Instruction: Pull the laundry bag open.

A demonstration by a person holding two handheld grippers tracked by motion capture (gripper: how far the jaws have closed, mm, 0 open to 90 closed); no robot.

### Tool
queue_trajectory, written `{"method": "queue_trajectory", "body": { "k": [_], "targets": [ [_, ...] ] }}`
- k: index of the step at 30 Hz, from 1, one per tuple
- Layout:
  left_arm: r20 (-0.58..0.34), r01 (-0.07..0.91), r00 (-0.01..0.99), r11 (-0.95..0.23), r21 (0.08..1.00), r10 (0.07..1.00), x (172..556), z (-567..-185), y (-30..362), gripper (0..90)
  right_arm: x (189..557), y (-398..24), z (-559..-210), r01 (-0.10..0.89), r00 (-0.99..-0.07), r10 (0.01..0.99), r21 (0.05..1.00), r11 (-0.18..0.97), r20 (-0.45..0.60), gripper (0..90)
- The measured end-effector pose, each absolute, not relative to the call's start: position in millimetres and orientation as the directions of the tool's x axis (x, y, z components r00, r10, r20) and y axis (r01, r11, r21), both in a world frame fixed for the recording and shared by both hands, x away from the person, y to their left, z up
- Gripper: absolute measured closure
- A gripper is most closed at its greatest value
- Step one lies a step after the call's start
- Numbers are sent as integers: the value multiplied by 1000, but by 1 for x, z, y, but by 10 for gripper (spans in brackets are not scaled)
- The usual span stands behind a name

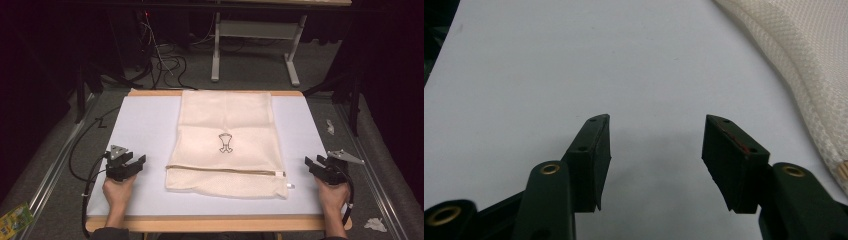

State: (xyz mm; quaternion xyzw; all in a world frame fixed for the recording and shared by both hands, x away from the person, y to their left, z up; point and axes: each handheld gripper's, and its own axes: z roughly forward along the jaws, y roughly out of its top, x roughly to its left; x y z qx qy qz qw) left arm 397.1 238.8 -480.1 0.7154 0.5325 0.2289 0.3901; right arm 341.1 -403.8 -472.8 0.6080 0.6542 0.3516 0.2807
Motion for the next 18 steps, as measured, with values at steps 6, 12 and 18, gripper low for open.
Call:
{"method": "queue_trajectory", "body": {
  "k": [6,12,18],
  "targets": [
    [-74,581,319,-134,803,945,399,-483,237,452,344,-398,-475,616,-110,994,784,74,-7,462],
    [-34,560,328,-165,812,944,397,-484,235,439,343,-390,-476,620,-104,992,776,117,-67,442],
    [-3,528,349,-194,827,937,393,-484,232,410,343,-390,-476,617,-110,991,777,127,-74,423]
  ]
}}
